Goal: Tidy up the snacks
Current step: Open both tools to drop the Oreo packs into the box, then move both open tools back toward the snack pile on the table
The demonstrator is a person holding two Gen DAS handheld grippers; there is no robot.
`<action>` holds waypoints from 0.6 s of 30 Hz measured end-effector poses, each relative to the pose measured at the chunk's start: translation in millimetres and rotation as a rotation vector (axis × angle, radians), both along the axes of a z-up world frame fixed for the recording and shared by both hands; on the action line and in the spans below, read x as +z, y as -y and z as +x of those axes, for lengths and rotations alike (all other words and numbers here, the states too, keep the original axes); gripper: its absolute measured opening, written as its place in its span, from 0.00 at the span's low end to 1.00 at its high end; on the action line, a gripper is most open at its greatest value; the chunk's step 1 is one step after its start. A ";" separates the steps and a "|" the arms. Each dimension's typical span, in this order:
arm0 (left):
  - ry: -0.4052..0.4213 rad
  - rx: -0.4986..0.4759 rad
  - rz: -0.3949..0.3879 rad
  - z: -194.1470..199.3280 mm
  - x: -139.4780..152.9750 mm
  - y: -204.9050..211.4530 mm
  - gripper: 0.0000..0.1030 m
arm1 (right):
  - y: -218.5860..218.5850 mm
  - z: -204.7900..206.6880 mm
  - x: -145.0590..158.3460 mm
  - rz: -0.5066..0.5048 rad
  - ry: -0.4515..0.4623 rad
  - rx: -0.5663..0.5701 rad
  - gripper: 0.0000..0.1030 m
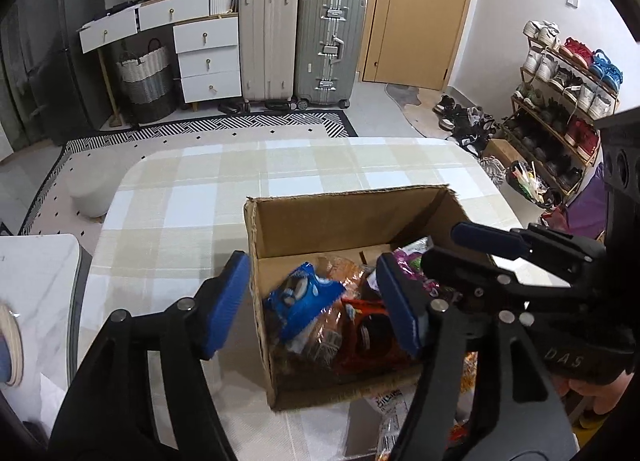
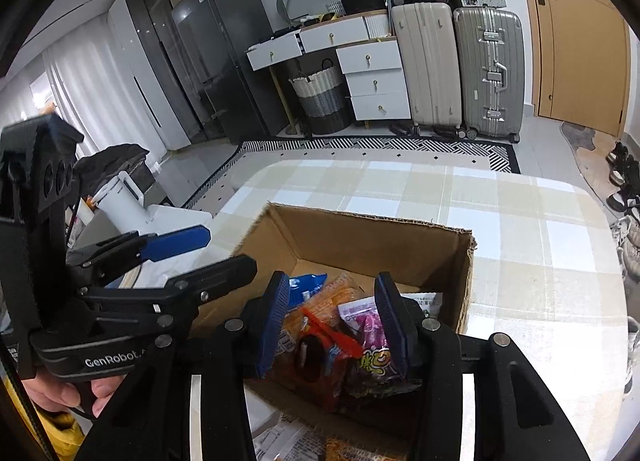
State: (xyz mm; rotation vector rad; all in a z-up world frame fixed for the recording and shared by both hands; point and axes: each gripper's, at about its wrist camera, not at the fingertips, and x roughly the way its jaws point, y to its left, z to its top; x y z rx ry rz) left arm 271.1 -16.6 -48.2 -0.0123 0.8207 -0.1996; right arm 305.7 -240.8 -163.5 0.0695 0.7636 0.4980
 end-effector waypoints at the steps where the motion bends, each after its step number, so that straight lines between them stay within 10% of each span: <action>1: 0.004 0.000 0.003 -3.3 2.5 -0.4 0.63 | 0.9 -1.9 3.0 0.003 0.005 -0.004 0.44; 18: 0.157 0.037 0.044 -109.9 78.9 0.3 0.80 | 3.4 -100.4 94.3 0.018 0.216 0.000 0.54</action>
